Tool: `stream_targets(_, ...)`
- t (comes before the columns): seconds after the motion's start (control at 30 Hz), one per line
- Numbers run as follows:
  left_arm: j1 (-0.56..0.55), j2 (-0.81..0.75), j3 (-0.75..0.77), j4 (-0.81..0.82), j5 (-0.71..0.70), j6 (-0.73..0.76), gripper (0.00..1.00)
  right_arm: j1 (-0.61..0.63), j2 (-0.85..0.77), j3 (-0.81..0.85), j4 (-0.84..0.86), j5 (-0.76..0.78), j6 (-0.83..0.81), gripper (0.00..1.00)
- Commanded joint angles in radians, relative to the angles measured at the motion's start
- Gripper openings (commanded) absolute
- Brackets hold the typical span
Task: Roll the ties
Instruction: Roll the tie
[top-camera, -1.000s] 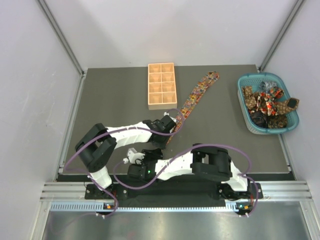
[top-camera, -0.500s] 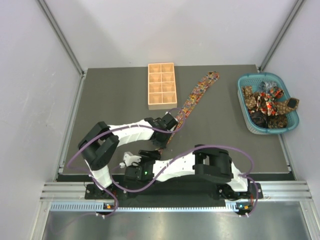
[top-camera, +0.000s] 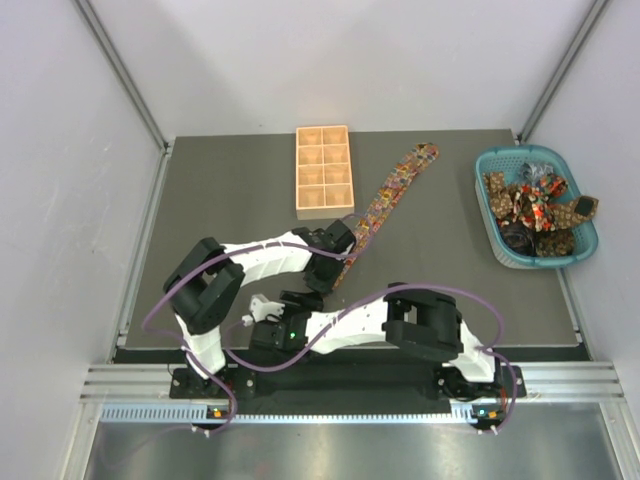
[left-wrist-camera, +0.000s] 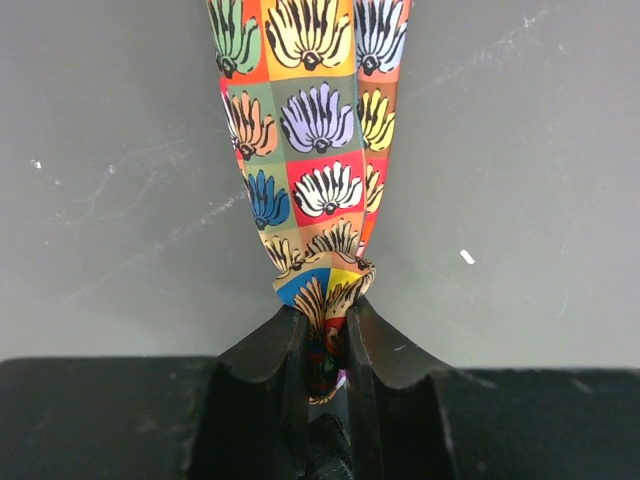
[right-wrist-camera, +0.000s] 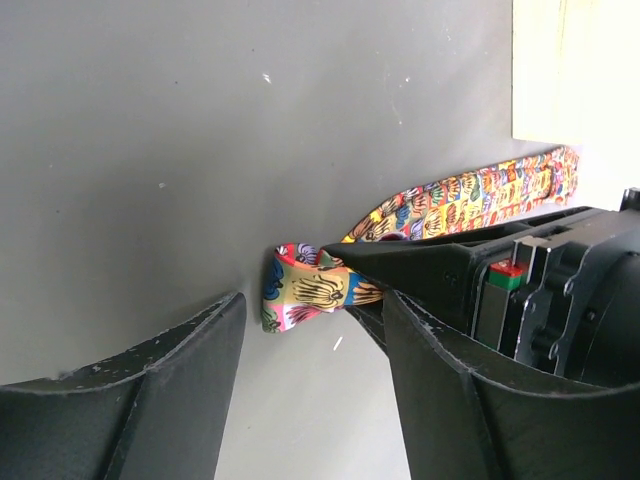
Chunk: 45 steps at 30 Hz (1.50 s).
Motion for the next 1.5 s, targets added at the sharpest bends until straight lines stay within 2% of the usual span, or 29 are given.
stream_targets(0.0,0.011,0.083,-0.062,-0.06,0.092,0.003,0.22,-0.035,0.051,-0.013,0.049,-0.039,0.013,0.63)
stream_targets(0.33,0.024,0.087,-0.06,-0.058,0.107,0.0,0.22,-0.055,0.086,-0.021,0.017,-0.02,0.048,0.47)
stream_targets(0.43,0.025,0.09,-0.057,-0.063,0.103,0.0,0.22,-0.056,0.086,-0.021,0.001,0.013,0.056,0.36)
stream_targets(0.47,0.024,0.092,-0.055,-0.066,0.096,0.0,0.22,-0.059,0.086,-0.023,0.0,0.021,0.056,0.3)
stream_targets(0.53,0.026,0.097,-0.054,-0.07,0.083,0.0,0.22,-0.061,0.082,-0.023,-0.002,0.04,0.056,0.25)
stream_targets(0.6,0.026,0.101,-0.049,-0.075,0.079,0.002,0.22,-0.059,0.079,-0.021,0.003,0.056,0.051,0.15)
stream_targets(0.67,0.024,0.107,-0.046,-0.075,0.076,0.002,0.22,-0.059,0.076,-0.021,0.016,0.066,0.037,0.08)
stream_targets(0.73,0.023,0.107,-0.043,-0.073,0.073,0.002,0.25,-0.061,0.068,-0.024,0.027,0.066,0.016,0.06)
stream_targets(0.9,0.023,0.101,-0.04,-0.07,0.061,0.0,0.43,-0.061,0.057,-0.029,0.058,0.055,-0.03,0.0)
stream_targets(1.13,0.023,0.057,0.001,-0.084,0.03,-0.006,0.58,-0.059,0.048,-0.023,0.076,0.0,-0.079,0.0)
stream_targets(1.27,0.04,0.012,0.043,-0.083,-0.02,-0.015,0.76,-0.061,0.028,-0.026,0.089,-0.025,-0.101,0.0)
stream_targets(1.37,0.078,-0.028,0.083,-0.072,-0.008,-0.026,0.84,-0.059,0.02,-0.02,0.09,-0.034,-0.111,0.0)
stream_targets(1.47,0.119,-0.087,0.089,-0.052,0.016,-0.032,0.85,-0.061,0.022,-0.01,0.081,-0.046,-0.114,0.0)
